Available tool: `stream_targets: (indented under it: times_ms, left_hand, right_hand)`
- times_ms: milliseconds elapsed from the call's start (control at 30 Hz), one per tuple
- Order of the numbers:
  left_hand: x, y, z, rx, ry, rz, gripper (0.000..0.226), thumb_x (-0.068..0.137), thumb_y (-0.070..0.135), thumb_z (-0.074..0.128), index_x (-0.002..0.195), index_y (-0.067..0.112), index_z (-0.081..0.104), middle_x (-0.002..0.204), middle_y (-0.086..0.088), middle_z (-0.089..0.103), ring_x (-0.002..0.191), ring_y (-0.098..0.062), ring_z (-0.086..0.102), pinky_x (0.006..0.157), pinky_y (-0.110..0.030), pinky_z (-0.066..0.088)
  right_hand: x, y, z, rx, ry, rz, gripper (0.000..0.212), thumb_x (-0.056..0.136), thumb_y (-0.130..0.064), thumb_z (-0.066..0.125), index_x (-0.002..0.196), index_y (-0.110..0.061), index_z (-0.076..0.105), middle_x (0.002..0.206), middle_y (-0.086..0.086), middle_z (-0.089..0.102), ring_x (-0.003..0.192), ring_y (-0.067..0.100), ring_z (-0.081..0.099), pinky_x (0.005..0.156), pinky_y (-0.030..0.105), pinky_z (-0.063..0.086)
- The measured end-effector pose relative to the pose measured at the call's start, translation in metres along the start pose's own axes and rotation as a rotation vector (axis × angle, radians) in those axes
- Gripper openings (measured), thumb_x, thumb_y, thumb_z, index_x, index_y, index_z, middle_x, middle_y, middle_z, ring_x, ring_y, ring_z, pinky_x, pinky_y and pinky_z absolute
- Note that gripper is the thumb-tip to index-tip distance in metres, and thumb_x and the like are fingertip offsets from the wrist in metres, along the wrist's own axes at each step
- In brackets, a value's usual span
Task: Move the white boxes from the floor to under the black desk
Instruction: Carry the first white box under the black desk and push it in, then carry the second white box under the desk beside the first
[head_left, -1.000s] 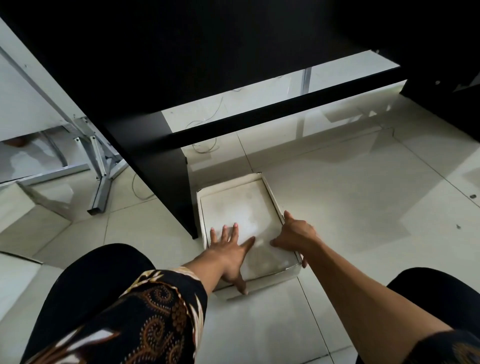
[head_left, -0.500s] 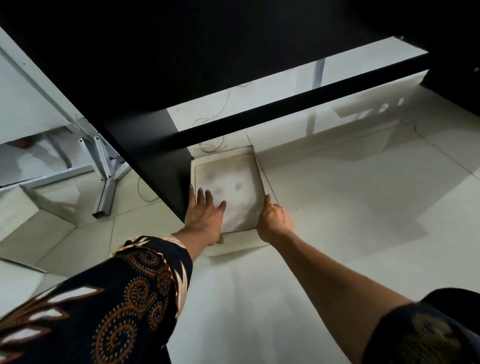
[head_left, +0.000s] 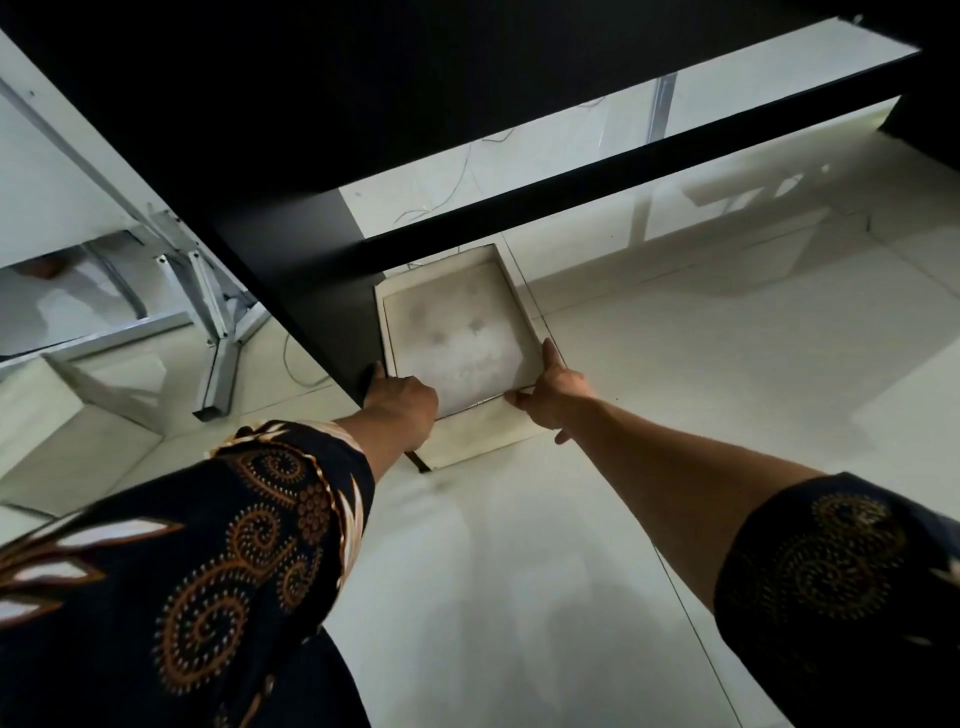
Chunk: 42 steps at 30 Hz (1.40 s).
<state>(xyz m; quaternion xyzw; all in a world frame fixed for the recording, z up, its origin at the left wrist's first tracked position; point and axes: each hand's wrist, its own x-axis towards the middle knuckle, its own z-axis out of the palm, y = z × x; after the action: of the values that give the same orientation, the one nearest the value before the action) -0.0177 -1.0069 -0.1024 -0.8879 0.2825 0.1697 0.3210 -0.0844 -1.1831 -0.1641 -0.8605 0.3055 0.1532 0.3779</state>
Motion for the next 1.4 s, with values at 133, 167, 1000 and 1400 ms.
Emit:
stream_targets:
  times_ms: [133,167,1000,1400]
  left_hand:
    - [-0.001,0.006,0.005,0.066,0.033,0.013,0.031,0.090,0.002,0.052,0.118,0.011,0.064,0.119,-0.008,0.064,0.112,-0.029,0.062,0.102,-0.040,0.043]
    - [-0.003,0.008,0.006,0.075,0.022,0.020,0.033,0.090,0.002,0.052,0.119,0.011,0.063,0.121,-0.009,0.063,0.114,-0.029,0.061,0.101,-0.040,0.043]
    - [-0.130,0.182,-0.272,-0.252,0.165,0.435,0.081,0.095,0.060,0.044,0.160,0.030,0.004,0.168,-0.010,-0.003,0.154,-0.036,-0.001,0.122,-0.049,0.008]
    - [-0.331,0.063,-0.506,-0.357,0.093,0.392,0.080,0.094,0.060,0.047,0.159,0.023,0.017,0.166,-0.013,0.015,0.153,-0.038,0.010,0.120,-0.050,0.018]
  right_hand:
    - [0.012,-0.007,0.001,-0.035,-0.022,0.027,0.112,0.087,-0.055,0.065,0.154,-0.034,-0.022,0.136,0.021,0.056,0.109,0.037,0.065,0.094,0.049,0.055]
    - [0.011,-0.007,0.001,-0.040,-0.032,0.031,0.113,0.087,-0.056,0.066,0.154,-0.033,-0.023,0.136,0.020,0.056,0.110,0.037,0.064,0.095,0.048,0.055]
    - [-0.227,0.139,-0.283,-0.186,0.361,0.460,0.104,0.085,-0.060,0.064,0.158,-0.021,0.000,0.154,0.020,0.028,0.140,0.037,0.030,0.106,0.051,0.041]
    - [-0.431,-0.018,-0.486,-0.101,0.434,0.435,0.098,0.086,-0.050,0.066,0.158,-0.019,0.006,0.151,0.020,0.033,0.139,0.035,0.032,0.104,0.049,0.042]
